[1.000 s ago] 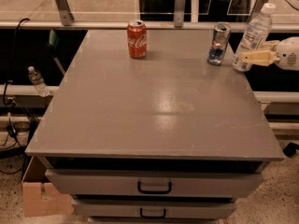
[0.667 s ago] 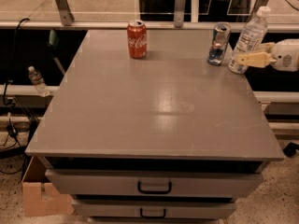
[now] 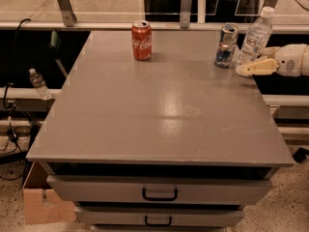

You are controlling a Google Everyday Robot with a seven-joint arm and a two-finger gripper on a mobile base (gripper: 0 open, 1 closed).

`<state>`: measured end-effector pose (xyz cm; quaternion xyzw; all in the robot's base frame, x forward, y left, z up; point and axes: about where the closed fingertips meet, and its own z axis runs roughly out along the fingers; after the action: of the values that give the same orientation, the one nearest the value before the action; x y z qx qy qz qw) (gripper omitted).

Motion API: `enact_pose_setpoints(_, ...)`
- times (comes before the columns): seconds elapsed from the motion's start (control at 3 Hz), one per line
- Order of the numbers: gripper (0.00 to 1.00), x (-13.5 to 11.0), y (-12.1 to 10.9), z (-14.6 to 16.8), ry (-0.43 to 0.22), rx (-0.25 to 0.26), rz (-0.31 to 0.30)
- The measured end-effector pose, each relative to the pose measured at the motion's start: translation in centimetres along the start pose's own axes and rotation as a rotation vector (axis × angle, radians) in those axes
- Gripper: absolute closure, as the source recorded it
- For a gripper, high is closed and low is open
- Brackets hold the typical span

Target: Move blue plastic bottle near redbull can

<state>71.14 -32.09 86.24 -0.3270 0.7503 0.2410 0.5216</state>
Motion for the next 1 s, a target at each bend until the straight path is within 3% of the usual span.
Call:
enact_pose_setpoints(0.67,0.0,-0.7,1.3,-1.3,-0.015,0.011,-0.024)
enact_pose_setpoints(1.0,0.0,-3.4,4.2,-5.5,-0.045,0.058,-0.098)
